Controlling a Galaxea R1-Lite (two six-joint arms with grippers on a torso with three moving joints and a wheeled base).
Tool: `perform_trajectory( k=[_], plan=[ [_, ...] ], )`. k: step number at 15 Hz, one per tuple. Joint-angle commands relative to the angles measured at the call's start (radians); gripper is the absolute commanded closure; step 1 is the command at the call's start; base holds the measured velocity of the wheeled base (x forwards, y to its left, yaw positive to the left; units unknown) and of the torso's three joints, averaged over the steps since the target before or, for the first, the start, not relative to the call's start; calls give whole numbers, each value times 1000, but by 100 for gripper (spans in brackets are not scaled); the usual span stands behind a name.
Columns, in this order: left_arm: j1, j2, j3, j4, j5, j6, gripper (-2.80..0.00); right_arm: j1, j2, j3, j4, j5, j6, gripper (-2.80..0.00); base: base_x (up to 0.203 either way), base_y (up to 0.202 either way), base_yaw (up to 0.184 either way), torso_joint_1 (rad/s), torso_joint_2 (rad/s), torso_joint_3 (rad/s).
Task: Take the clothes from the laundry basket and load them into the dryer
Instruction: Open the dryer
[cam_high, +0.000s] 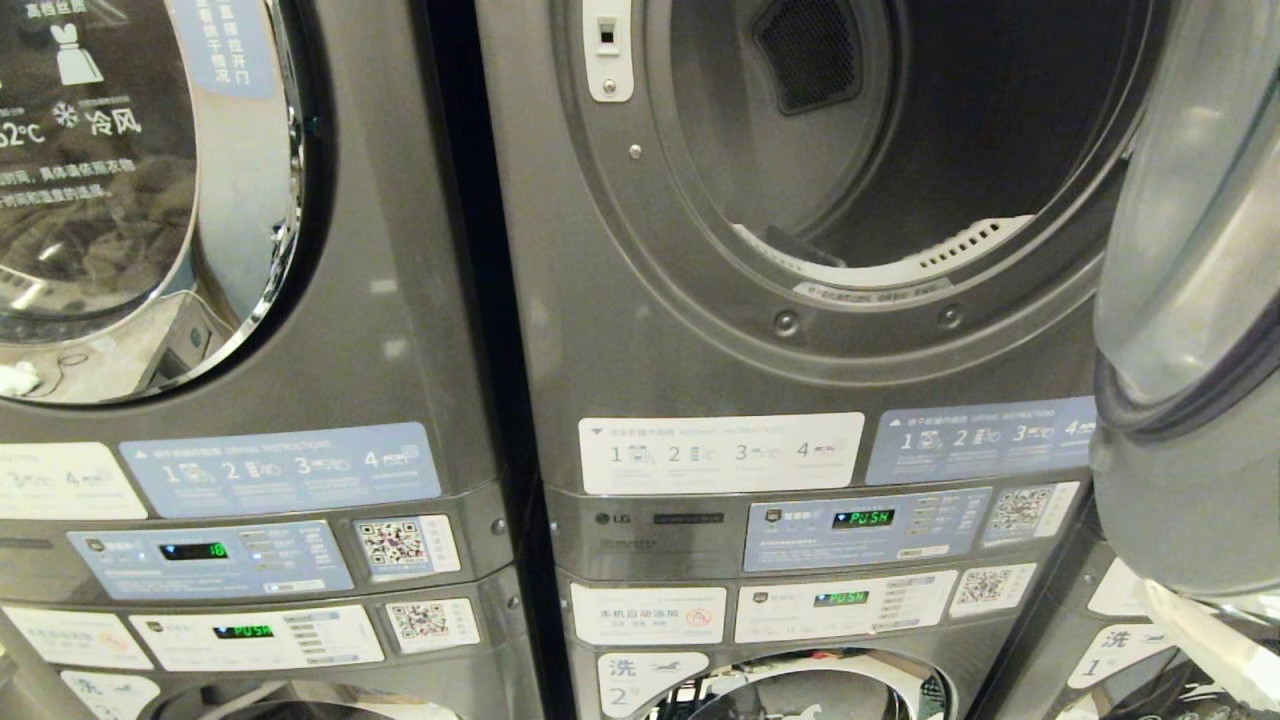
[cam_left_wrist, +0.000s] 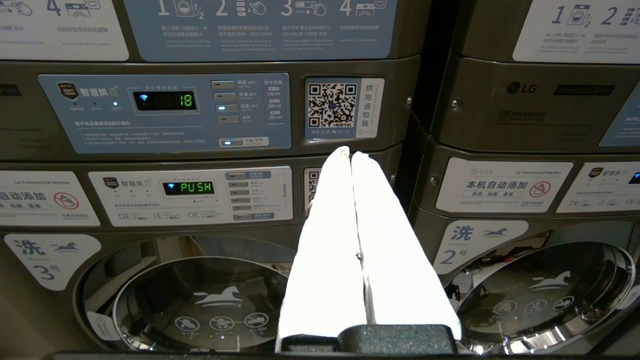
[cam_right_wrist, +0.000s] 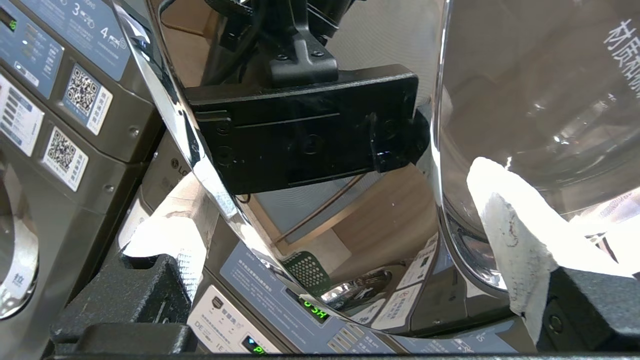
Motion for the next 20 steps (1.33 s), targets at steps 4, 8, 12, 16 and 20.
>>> perform_trajectory(
  k=[4,8,12,16,20],
  plan=[
    [0,0,0,0,0,-1,0,-21,-80,35,3,-1,-10,-280,0,0,0,0,0,0],
    [0,0,0,0,0,-1,0,-33,-137,56,6,-64,-11,-280,0,0,0,0,0,0],
    [0,0,0,0,0,1,0,-34,-240,62,101,-84,-11,-280,0,0,0,0,0,0],
    [0,0,0,0,0,-1,0,-35,-349,43,220,-87,-9,-280,0,0,0,0,0,0],
    [0,0,0,0,0,-1,0,-36,-412,39,250,-90,-7,-280,0,0,0,0,0,0]
  ],
)
